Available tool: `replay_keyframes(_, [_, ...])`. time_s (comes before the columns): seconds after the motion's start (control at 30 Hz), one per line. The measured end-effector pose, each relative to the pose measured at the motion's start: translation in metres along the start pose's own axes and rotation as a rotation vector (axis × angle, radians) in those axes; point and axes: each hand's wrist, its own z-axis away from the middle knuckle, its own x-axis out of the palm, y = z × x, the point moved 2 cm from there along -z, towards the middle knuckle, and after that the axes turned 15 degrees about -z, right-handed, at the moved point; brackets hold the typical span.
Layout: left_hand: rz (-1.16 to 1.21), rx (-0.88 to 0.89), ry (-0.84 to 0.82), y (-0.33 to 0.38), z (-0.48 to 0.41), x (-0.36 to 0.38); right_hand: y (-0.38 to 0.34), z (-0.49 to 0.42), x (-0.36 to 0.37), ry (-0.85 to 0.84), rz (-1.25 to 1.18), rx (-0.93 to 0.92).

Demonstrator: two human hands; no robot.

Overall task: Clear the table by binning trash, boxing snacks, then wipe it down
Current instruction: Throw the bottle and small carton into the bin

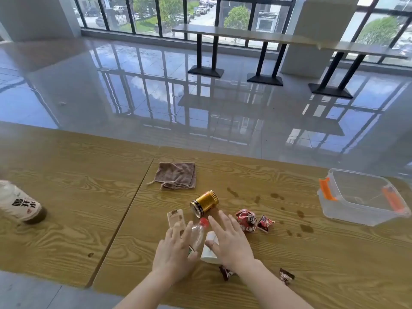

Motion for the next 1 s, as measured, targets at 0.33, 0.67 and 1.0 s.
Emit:
replay_keyframes(0.33, [0.019, -0.016, -0.076, 0.002, 0.009, 0.020, 0.002, -0.009, 0.042, -0.024, -0.048, 0.141])
replay_keyframes(0.67, [0.171, -0.027, -0.026, 0.000, 0.015, 0.011, 0.008, -0.010, 0.034, 0.076, -0.289, 0.191])
replay_keyframes(1.0, [0.205, 0.041, 0.094, 0.032, 0.008, -0.027, 0.026, 0.012, -0.011, 0.224, -0.332, 0.122])
